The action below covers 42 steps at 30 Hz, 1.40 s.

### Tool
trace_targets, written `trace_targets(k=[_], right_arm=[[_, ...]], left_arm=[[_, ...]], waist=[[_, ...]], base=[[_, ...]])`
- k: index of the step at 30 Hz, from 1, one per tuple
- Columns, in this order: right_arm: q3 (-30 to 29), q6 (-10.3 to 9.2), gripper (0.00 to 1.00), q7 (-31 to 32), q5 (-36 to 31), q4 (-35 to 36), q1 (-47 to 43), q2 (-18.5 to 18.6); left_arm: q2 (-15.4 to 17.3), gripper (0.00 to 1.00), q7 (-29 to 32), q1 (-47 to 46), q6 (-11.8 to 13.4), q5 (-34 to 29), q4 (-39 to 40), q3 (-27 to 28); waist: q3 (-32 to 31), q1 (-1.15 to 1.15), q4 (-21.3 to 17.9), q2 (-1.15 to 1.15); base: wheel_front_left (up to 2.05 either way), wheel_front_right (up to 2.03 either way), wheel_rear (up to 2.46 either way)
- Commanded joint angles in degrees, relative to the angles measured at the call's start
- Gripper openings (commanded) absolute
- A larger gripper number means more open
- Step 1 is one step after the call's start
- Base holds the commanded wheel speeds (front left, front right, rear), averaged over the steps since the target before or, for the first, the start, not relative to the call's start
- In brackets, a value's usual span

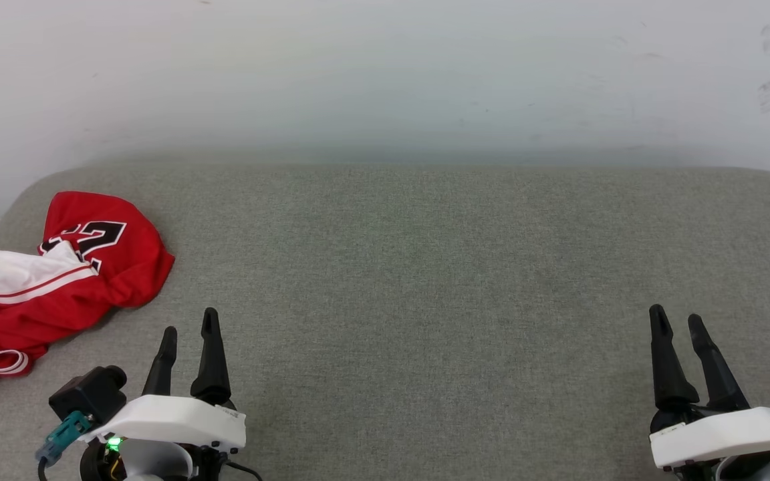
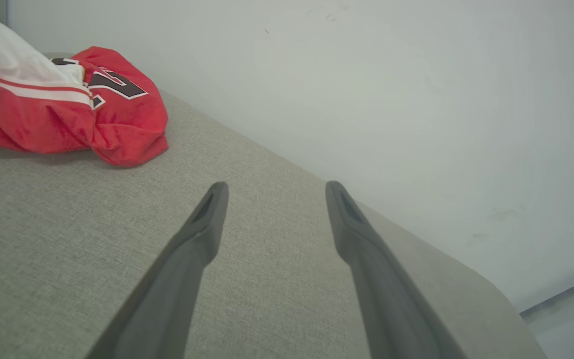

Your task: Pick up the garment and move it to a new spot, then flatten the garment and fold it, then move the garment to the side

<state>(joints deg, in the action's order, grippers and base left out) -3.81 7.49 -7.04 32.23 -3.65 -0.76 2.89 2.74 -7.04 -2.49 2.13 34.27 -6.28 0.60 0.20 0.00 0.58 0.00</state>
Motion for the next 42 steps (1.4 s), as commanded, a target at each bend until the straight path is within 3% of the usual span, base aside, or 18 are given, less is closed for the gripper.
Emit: trace_targets(k=[1, 27, 42], right_arm=[[0.14, 0.01, 1.00, -0.49, -1.76, 1.02, 0.03, 0.01], [0.35, 0.00, 1.00, -4.22, -17.24, 2.67, -1.91, -0.01], [0.25, 0.00, 1.00, -5.89, -23.15, 3.47, -2.76, -0.02]], left_arm=[[0.26, 1.00, -0.54, 0.14, 0.37, -1.73, 0.82, -0.18], [1.07, 1.00, -4.27, 1.08, 2.47, -17.16, 2.02, -3.07], [0.87, 1.00, -5.92, 1.79, 1.88, -23.08, 1.70, -3.63]], waist=[[-0.01, 0.00, 0.02, 0.00], [-0.24, 0.00, 0.22, 0.00], [-0.45, 0.00, 0.27, 0.00]], base=[[0.00, 0.00, 0.00], [0.00, 0.00, 0.00], [0.00, 0.00, 0.00]])
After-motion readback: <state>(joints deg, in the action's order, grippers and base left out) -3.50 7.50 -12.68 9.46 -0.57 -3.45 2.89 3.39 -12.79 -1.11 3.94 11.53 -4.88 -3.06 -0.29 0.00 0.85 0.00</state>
